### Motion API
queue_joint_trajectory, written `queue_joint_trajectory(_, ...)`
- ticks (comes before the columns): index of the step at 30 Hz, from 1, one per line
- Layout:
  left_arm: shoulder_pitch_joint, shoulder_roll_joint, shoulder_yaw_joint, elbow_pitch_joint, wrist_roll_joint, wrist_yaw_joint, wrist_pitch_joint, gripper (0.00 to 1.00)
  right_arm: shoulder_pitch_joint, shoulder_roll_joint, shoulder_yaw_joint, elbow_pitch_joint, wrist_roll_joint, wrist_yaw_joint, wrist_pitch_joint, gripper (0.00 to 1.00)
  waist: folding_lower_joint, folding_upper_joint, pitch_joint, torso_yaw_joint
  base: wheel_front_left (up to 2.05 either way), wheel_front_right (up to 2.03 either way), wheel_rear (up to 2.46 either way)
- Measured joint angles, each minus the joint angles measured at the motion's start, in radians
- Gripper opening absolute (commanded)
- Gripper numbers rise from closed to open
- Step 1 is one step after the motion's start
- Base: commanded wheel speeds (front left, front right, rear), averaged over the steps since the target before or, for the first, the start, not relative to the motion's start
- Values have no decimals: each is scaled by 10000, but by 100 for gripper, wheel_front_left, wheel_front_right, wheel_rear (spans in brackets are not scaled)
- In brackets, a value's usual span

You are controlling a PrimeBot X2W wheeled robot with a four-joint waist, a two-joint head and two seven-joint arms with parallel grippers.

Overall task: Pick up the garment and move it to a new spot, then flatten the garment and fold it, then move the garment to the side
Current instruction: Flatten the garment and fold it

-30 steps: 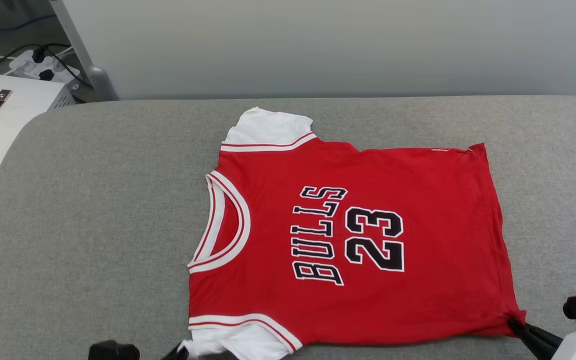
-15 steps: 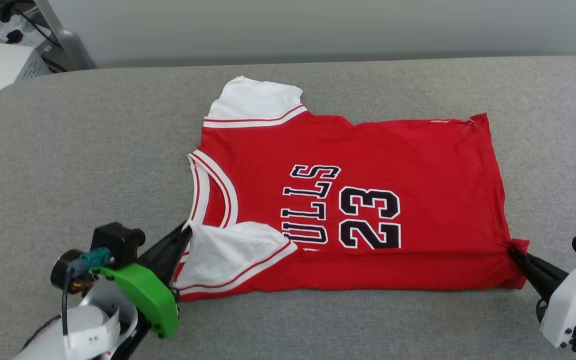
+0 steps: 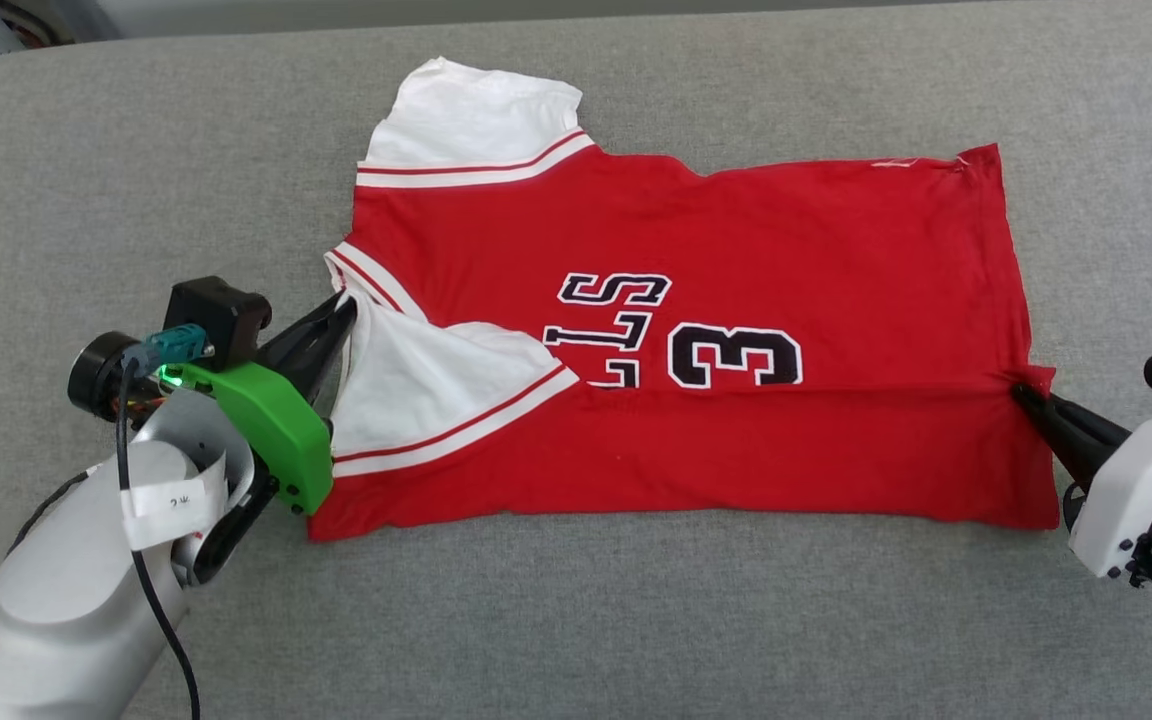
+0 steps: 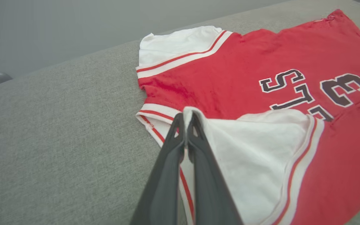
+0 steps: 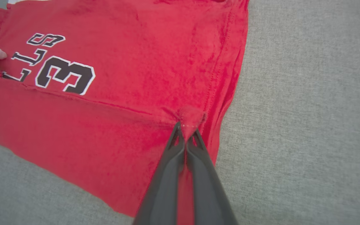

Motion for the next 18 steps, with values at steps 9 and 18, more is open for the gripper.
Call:
queue_joint_trajectory(9, -604, -646, -566, 2186, -107, -163, -316, 0, -842, 259, 558, 1133, 100, 2, -17, 0, 0, 0, 637, -112, 0, 0, 0)
queue_joint_trajectory(18, -917, -823, -1503, 3104, -803, -190, -901, 0, -1120, 245, 1160, 1639, 372, 2, -433, 16, 0, 0, 497, -114, 0, 0, 0)
